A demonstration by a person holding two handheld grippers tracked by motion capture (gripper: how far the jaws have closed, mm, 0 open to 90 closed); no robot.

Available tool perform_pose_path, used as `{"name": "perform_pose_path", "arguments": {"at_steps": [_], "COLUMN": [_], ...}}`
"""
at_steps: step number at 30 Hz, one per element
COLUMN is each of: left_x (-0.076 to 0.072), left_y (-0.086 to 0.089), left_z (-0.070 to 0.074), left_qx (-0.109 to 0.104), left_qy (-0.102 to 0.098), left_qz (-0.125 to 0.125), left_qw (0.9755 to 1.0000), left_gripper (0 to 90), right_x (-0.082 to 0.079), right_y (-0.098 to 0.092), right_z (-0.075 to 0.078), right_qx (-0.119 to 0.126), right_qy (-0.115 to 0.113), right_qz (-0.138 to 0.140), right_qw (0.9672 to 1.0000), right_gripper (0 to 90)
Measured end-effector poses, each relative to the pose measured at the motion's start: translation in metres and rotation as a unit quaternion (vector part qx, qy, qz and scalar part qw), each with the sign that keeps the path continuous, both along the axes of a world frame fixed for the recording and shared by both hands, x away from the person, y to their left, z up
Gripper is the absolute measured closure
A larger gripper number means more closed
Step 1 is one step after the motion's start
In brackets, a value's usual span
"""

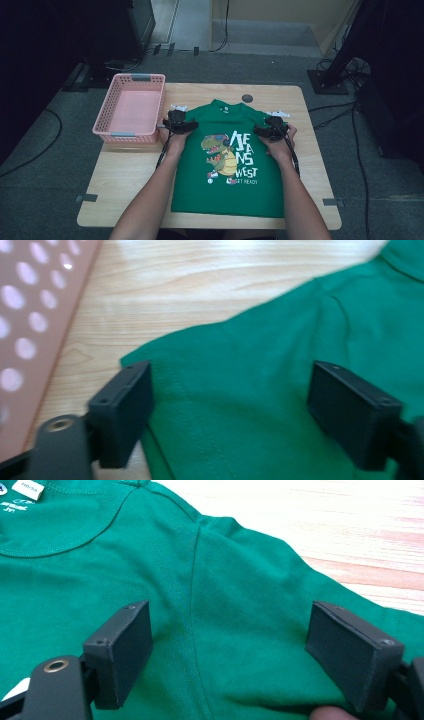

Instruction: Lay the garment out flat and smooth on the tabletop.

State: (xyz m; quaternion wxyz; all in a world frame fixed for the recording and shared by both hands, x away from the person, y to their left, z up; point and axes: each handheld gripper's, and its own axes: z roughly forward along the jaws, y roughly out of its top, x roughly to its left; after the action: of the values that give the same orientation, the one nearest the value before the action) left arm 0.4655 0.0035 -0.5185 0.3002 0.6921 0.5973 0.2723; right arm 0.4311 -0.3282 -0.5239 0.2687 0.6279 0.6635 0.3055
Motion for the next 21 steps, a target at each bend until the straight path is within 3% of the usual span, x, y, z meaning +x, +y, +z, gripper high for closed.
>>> {"name": "perform_pose_path", "arguments": {"at_steps": [2, 7, 10, 14, 21], "left_x": [-0.003, -0.013, -0.020, -0.031, -0.050], "left_y": [-0.002, -0.008, -0.008, -0.006, -0.002], "left_z": [0.004, 0.022, 0.032, 0.045, 0.061], "left_qx": [-0.011, -0.033, -0.037, -0.046, -0.054], "left_qy": [0.000, -0.023, -0.026, -0.034, -0.049], "left_qz": [-0.016, -0.054, -0.074, -0.086, -0.104], "left_qw": [0.9998, 0.9977, 0.9962, 0.9947, 0.9919], "left_gripper": [7.8, 2.6, 1.3, 0.0, 0.0], "right_x": [0.000, 0.001, 0.002, 0.004, 0.004], "right_y": [0.000, 0.000, 0.000, 0.001, 0.001], "right_z": [0.000, 0.000, 0.000, -0.001, -0.002], "right_qx": [0.000, 0.000, 0.000, -0.002, -0.002], "right_qy": [0.000, 0.001, 0.007, 0.020, 0.021], "right_qz": [0.000, -0.001, 0.005, 0.017, 0.016], "right_qw": [1.0000, 1.0000, 1.0000, 0.9997, 0.9996], "right_gripper": [17.7, 16.8, 8.3, 0.0, 0.0]}}
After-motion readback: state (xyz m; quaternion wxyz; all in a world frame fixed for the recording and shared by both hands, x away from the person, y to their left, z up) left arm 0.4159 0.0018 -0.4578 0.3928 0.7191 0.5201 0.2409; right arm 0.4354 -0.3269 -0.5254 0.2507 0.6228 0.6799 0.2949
